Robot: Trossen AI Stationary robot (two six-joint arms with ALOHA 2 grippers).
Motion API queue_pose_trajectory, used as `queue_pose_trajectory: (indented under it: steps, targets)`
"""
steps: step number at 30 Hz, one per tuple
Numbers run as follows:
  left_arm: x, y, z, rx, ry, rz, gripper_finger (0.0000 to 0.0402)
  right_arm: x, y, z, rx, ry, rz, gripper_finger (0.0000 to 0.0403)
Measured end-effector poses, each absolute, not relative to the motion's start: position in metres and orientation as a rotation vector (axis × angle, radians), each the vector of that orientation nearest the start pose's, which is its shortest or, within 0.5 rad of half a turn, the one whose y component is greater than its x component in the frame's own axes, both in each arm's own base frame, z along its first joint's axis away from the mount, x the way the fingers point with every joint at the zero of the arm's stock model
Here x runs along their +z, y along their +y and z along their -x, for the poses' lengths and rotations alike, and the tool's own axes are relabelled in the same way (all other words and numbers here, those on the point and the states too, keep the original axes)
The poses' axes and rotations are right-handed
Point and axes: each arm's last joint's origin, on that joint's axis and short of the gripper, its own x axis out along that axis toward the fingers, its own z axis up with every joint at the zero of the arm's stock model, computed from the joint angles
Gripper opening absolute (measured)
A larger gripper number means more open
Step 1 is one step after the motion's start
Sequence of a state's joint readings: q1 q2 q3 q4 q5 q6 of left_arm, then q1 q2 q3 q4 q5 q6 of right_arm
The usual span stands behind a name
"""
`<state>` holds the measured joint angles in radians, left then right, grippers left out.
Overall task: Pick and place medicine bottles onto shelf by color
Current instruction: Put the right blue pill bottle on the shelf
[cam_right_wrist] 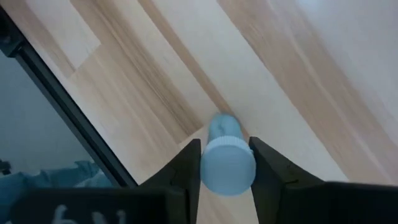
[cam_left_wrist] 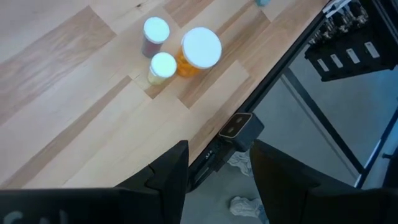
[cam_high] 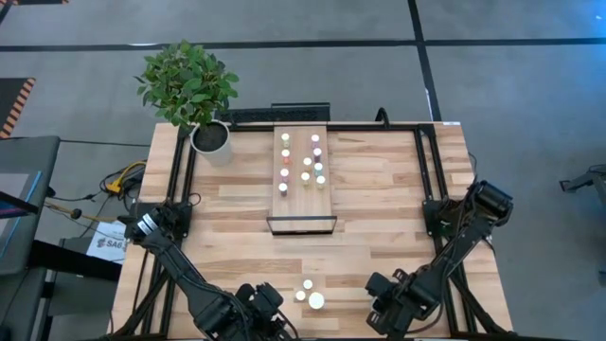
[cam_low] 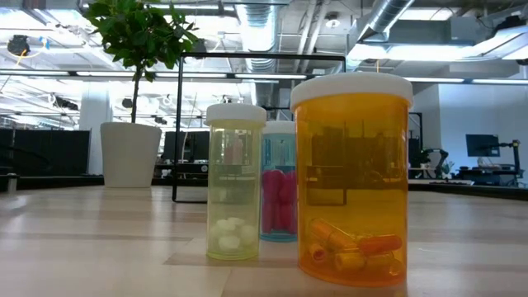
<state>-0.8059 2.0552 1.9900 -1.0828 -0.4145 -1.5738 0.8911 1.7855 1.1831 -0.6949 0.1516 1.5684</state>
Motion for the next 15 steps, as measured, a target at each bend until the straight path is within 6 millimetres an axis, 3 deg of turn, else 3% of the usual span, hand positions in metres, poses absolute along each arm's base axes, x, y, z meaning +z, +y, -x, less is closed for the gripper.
queue_pose_trajectory:
  steps: [4,8,15]
  targets:
    - [0.295,-0.302,-0.306,0.428,0.936,0.778,0.0158,0.184,0.257,-0.217,-0.356,1.3,-0.666,0.0123]
    - [0.295,-0.3,-0.307,0.432,0.938,0.781,0.0158,0.208,0.248,-0.22,-0.369,1.351,-0.562,0.0136]
    - [0.295,-0.292,-0.315,0.456,0.93,0.792,0.0158,0.26,0.2,-0.228,-0.453,1.446,-0.238,0.0126]
